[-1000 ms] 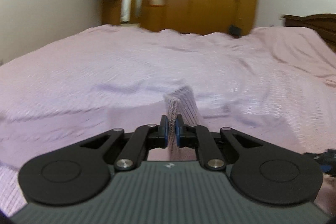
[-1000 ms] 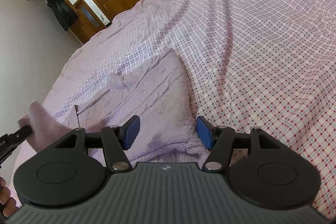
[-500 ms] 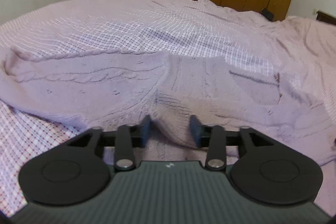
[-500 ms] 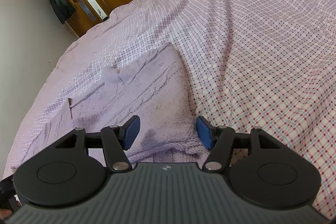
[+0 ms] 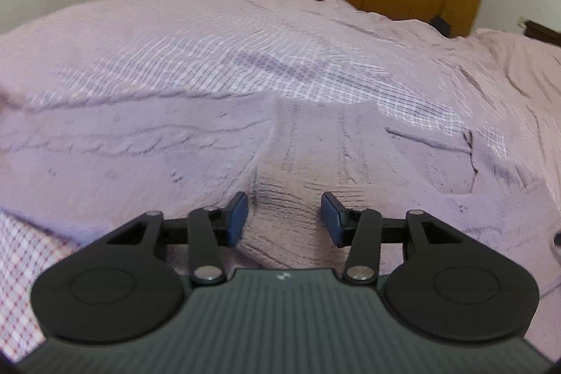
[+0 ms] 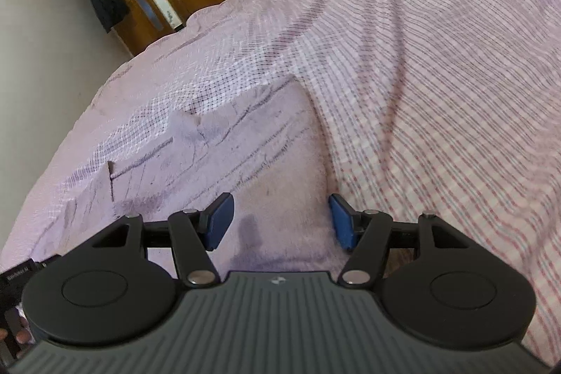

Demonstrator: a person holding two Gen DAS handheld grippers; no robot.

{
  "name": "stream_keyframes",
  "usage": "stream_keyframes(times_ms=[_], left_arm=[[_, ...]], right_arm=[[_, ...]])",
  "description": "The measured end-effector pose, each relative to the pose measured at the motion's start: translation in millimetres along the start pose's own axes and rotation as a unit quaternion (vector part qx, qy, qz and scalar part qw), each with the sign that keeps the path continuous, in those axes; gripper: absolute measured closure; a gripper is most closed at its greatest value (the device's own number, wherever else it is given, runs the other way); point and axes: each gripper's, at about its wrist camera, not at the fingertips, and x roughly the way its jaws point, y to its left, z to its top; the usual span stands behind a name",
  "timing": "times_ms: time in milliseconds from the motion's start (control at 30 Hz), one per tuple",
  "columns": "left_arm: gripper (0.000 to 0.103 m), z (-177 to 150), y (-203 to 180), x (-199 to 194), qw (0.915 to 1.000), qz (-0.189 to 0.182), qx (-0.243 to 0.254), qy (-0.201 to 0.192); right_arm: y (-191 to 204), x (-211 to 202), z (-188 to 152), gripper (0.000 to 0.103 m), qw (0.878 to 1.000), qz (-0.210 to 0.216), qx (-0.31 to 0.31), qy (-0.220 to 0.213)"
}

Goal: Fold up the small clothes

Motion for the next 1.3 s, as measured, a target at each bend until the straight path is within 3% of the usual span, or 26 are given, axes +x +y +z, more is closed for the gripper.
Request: stream_keyframes(times_ms=[33, 100, 200, 233, 333, 400, 467, 600, 633, 700, 767, 833, 967, 1100, 1167, 1300], left_arm=[[0.077, -1, -2, -1, 0.9999, -0.003, 0.014, -0.004], [0.084, -3, -2, -5, 0.9993, -0.005, 0.031, -0.020], [0.087, -5, 7, -12, 0.9984, -0.021, 0.010, -0.052], [0.092, -5, 11, -14, 0.9980, -0.020, 0.001, -0.060], [0.094, -5, 21, -11, 0.9976, -0.001, -0.031, -0.061], [0.094, -3, 24, -1, 0.9987, 0.005, -0.031, -0.041], [0.093, -3, 28, 10, 0.9990, 0.001, -0.042, -0.015], [0.092, -3, 26, 9, 0.9992, 0.003, -0.038, -0.014], [0.091, -2, 25, 8, 0.9992, 0.005, -0.036, -0.014], [0.086, -1, 22, 3, 0.9994, 0.005, -0.032, -0.015], [0.065, 0, 18, -2, 0.9995, 0.004, -0.022, -0.022], [0.058, 0, 11, -11, 0.9993, 0.003, -0.005, -0.036], [0.058, 3, -7, -26, 0.9970, 0.006, 0.047, -0.062], [0.058, 5, -11, -24, 0.9970, -0.024, 0.051, -0.052], [0.058, 4, -9, -18, 0.9977, -0.035, 0.050, -0.028], [0.058, 2, 2, -1, 0.9986, -0.016, 0.040, 0.031]], right_arm=[[1, 3, 0, 0.036, 1.000, -0.001, -0.005, -0.003], [1, 7, -1, 0.040, 1.000, -0.003, -0.010, -0.010], [1, 9, -2, 0.078, 0.999, -0.022, -0.015, -0.027], [-2, 8, -2, 0.091, 0.999, -0.021, -0.006, -0.036], [-1, 3, -4, 0.091, 0.997, -0.046, 0.000, -0.069], [2, 3, -6, 0.091, 0.995, -0.061, -0.003, -0.076], [4, 9, -7, 0.091, 0.995, -0.072, -0.013, -0.063], [2, 13, -6, 0.088, 0.996, -0.073, -0.015, -0.045], [2, 12, -6, 0.082, 0.996, -0.070, -0.013, -0.044], [5, 9, -5, 0.073, 0.996, -0.069, -0.017, -0.047], [10, 1, -6, 0.066, 0.995, -0.070, -0.028, -0.062], [15, -7, -5, 0.059, 0.994, -0.063, -0.043, -0.083], [31, -24, -5, 0.059, 0.992, -0.034, -0.071, -0.098], [66, -18, -15, 0.061, 0.992, 0.021, -0.117, -0.052], [89, -4, -21, 0.082, 0.988, 0.028, -0.151, -0.029], [127, 32, -25, 0.089, 0.980, 0.016, -0.197, -0.006]])
